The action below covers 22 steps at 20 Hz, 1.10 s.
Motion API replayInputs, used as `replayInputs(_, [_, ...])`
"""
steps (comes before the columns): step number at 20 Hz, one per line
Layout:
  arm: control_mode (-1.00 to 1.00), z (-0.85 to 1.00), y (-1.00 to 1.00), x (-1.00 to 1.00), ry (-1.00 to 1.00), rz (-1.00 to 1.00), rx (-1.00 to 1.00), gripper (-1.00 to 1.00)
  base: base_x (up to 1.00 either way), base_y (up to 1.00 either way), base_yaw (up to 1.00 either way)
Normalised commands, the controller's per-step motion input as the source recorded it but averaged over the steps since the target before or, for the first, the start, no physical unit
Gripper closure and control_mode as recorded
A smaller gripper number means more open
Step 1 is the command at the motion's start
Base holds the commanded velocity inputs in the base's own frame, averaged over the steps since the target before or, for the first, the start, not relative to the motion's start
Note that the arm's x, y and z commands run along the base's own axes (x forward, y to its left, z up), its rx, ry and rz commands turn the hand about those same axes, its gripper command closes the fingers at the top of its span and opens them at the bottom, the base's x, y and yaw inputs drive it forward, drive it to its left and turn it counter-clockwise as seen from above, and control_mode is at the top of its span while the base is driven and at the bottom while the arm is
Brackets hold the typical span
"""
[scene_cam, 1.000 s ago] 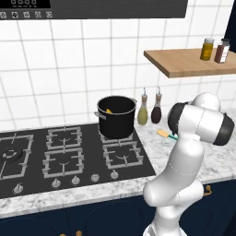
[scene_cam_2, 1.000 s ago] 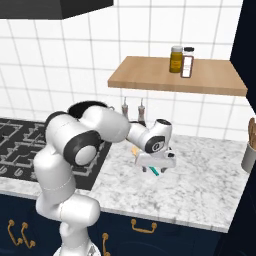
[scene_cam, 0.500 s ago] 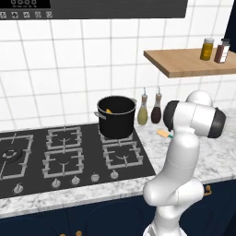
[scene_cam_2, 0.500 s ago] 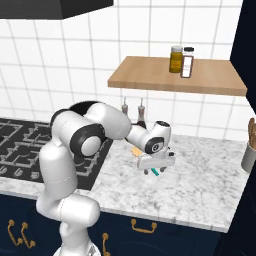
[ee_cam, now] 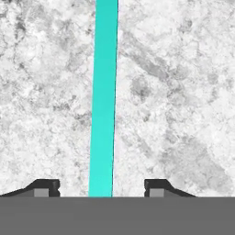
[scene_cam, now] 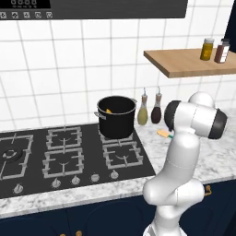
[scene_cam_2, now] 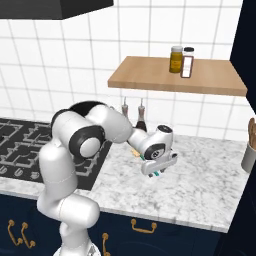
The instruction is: Put the corn and avocado in the pot. Retrieve the spatula and lightly stir the vegetables in the pot.
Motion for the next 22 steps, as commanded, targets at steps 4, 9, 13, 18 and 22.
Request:
replayInputs(4, [-1.00, -0.79, 0.11, -0.31, -0.22, 0.08, -0.08, -1.00, 0.00, 0.00, 0.00])
replayInputs(9, [-1.00, -0.56, 0.05, 0.02, -0.03, 0.05, -0.01, -1.00, 0.00, 0.00, 0.00])
replayInputs(13, [-1.00, -0.51, 0.01, 0.09, 0.05, 0.05, 0.00, 1.00, 0.00, 0.00, 0.00])
replayInputs(18, [-1.00, -0.59, 0.06, 0.01, 0.03, 0.05, 0.00, 1.00, 0.00, 0.00, 0.00])
replayInputs(22, [-1.00, -0.63, 0.17, -0.34, -0.06, 0.04, -0.02, 1.00, 0.00, 0.00, 0.00])
